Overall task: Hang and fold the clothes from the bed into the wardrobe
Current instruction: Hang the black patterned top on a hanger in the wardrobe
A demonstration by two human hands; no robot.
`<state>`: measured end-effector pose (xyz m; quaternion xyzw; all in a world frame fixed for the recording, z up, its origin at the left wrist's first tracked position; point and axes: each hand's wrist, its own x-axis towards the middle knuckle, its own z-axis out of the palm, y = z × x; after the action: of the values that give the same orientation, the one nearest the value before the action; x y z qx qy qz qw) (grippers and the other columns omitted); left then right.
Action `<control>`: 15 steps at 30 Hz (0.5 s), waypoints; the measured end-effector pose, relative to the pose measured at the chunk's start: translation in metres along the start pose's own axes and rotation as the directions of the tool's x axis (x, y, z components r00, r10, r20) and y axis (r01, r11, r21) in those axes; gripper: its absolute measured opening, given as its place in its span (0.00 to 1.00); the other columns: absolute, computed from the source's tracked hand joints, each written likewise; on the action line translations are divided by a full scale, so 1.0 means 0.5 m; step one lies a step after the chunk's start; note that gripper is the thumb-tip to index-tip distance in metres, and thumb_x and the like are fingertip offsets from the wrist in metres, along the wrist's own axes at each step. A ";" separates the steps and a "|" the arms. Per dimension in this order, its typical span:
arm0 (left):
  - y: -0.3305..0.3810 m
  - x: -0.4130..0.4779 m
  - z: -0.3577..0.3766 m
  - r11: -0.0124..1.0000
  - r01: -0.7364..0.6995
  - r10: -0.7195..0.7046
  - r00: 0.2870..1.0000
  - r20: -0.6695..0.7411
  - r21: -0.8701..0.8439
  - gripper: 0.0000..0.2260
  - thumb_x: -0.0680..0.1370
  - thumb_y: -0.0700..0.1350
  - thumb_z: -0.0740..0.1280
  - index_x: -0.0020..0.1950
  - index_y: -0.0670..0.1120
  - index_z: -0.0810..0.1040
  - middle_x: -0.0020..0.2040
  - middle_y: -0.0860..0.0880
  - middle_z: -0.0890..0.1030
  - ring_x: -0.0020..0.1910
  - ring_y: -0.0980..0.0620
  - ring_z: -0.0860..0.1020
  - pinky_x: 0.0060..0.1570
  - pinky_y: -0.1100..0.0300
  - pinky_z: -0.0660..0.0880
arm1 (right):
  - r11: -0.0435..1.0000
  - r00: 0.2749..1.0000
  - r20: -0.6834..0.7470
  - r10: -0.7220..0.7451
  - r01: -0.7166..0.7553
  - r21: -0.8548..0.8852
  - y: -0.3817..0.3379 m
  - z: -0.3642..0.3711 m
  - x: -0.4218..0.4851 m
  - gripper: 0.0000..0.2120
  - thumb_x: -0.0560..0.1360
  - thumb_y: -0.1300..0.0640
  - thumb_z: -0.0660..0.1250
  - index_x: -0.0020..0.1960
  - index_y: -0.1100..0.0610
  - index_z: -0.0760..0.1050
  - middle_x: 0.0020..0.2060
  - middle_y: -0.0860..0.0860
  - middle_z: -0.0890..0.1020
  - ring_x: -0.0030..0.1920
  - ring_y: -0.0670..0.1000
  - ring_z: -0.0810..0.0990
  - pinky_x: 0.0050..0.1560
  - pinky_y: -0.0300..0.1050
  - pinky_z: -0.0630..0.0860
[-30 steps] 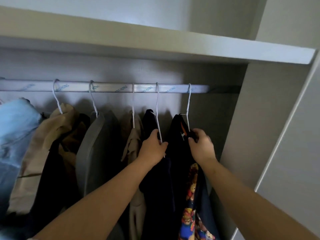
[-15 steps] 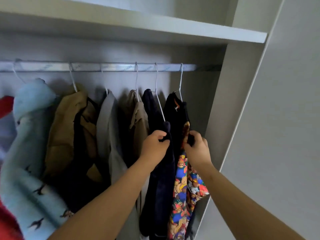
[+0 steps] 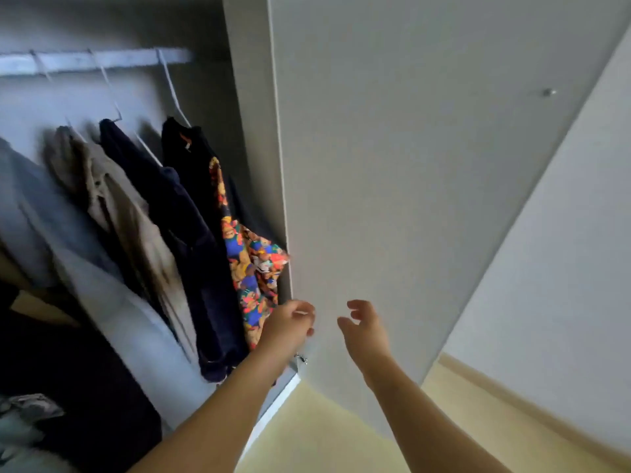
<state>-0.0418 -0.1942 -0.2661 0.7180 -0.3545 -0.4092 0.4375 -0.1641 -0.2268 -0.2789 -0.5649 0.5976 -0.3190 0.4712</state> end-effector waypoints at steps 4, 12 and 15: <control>0.014 -0.103 0.257 0.996 -0.013 -0.005 0.980 0.200 0.087 0.07 0.77 0.41 0.63 0.42 0.51 0.76 0.40 0.50 0.80 0.37 0.53 0.80 0.36 0.61 0.72 | 0.989 0.979 -0.153 0.134 -0.124 0.076 0.153 -0.240 -0.063 0.14 0.77 0.60 0.61 0.62 0.55 0.71 0.53 0.50 0.75 0.49 0.50 0.74 0.47 0.39 0.67; 0.001 -0.414 0.721 0.963 -0.111 -0.061 0.800 0.597 0.246 0.05 0.77 0.42 0.62 0.44 0.49 0.76 0.40 0.49 0.79 0.40 0.51 0.79 0.39 0.60 0.72 | 0.885 0.762 -0.456 0.459 -0.348 0.310 0.454 -0.661 -0.345 0.09 0.75 0.62 0.60 0.53 0.55 0.73 0.39 0.47 0.76 0.39 0.49 0.75 0.32 0.37 0.68; -0.017 -0.547 0.866 0.940 -0.191 -0.072 0.699 0.712 0.283 0.04 0.77 0.42 0.63 0.43 0.48 0.75 0.35 0.49 0.77 0.38 0.49 0.76 0.37 0.60 0.71 | 0.836 0.624 -0.557 0.548 -0.376 0.400 0.555 -0.780 -0.473 0.07 0.75 0.62 0.60 0.49 0.53 0.73 0.39 0.46 0.77 0.39 0.48 0.76 0.33 0.37 0.69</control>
<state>-0.5421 -0.1004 -0.3204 0.5549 -0.5835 -0.5735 0.1506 -0.6476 -0.0112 -0.3469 -0.1807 0.8041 -0.4330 0.3652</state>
